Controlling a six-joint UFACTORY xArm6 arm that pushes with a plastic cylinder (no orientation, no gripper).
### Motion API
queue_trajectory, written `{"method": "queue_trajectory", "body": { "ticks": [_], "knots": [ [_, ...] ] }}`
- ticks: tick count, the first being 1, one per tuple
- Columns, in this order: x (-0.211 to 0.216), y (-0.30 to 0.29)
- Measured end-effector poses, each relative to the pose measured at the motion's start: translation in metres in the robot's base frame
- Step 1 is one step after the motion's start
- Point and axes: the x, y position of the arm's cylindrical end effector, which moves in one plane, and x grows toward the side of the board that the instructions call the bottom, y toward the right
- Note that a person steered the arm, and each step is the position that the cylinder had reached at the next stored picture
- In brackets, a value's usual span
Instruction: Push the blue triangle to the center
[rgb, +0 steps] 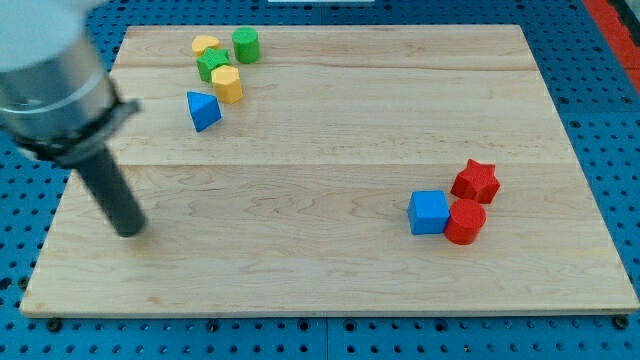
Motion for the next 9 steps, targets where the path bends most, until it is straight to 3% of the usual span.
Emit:
{"method": "queue_trajectory", "body": {
  "ticks": [2,3,5,7,9],
  "knots": [
    [-0.107,-0.048],
    [-0.138,-0.051],
    [-0.154,0.072],
    [-0.177,0.073],
    [-0.134,0.261]
  ]
}}
